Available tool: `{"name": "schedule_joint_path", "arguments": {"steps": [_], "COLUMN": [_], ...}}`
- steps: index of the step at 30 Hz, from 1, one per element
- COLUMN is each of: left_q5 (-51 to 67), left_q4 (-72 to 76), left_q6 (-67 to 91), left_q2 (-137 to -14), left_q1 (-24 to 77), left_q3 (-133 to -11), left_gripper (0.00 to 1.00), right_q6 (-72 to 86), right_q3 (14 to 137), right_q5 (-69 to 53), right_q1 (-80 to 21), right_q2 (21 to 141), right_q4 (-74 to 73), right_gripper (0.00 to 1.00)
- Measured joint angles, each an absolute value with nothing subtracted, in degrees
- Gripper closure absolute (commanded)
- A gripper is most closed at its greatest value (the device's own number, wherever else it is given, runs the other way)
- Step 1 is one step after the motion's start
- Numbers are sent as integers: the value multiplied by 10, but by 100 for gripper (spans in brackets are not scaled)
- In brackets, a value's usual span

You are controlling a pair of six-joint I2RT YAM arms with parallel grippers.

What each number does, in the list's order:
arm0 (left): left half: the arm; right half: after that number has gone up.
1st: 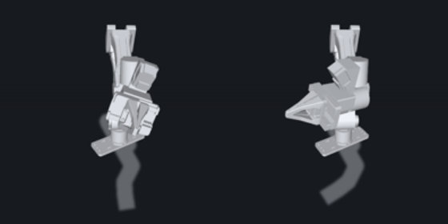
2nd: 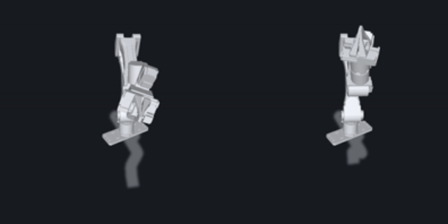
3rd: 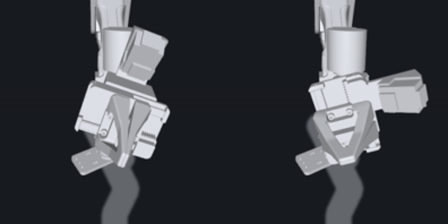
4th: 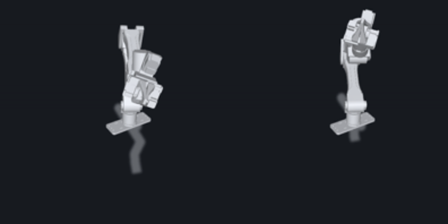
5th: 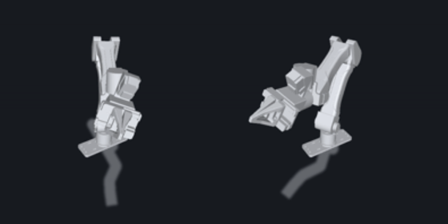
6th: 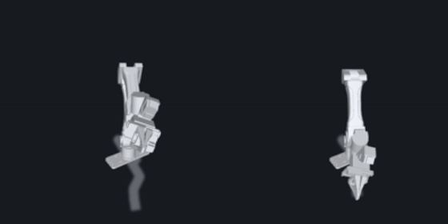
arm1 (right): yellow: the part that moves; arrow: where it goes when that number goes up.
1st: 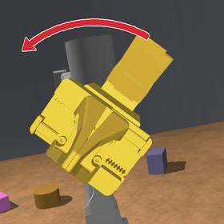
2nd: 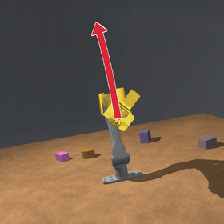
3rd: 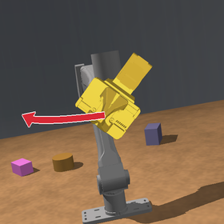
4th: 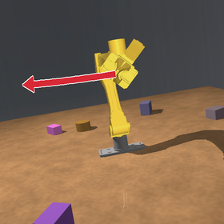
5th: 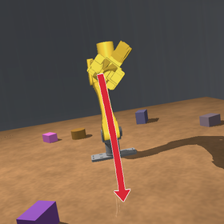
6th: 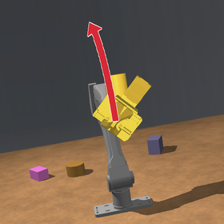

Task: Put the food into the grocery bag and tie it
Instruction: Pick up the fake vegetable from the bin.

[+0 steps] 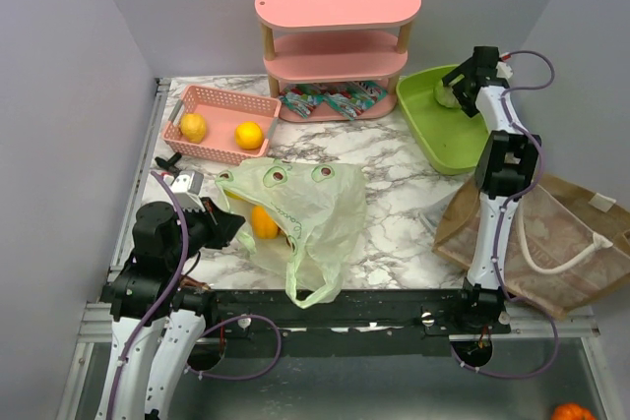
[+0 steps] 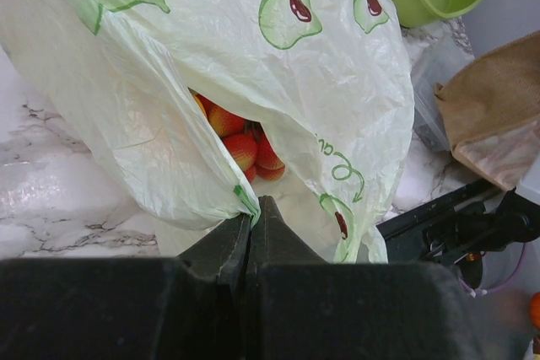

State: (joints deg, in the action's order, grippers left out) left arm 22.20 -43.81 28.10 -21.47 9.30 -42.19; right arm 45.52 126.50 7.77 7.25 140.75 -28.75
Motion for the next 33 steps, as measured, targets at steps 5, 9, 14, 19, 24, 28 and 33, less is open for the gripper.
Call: {"name": "schedule_joint_path", "arguments": {"steps": [5, 9, 14, 19, 24, 28, 33], "left_q5": [224, 226, 226, 226, 227, 227, 227], "left_q4": [-438, -438, -438, -438, -438, -438, -438], "left_q6": [281, 281, 281, 281, 281, 281, 281], "left_q2": [-216, -217, -219, -219, -219, -219, -213], "left_q1": [90, 90, 89, 87, 85, 82, 76], "left_q3": [-422, -422, -422, -422, -422, -422, -422], "left_gripper": [100, 100, 100, 100, 100, 100, 100], "right_q6": [461, 467, 470, 466, 465, 465, 465], "right_q3": [1277, 1282, 1273, 1262, 1221, 1170, 1083], "right_q5": [76, 71, 70, 65, 58, 49, 37], "right_q1": [72, 72, 72, 72, 73, 73, 67], "right_q2": [1424, 1434, 1434, 1432, 1406, 1365, 1273], "right_q4": [-270, -248, -225, -215, -199, -202, -211], "right_gripper": [2, 17, 50, 63, 64, 65, 65]}}
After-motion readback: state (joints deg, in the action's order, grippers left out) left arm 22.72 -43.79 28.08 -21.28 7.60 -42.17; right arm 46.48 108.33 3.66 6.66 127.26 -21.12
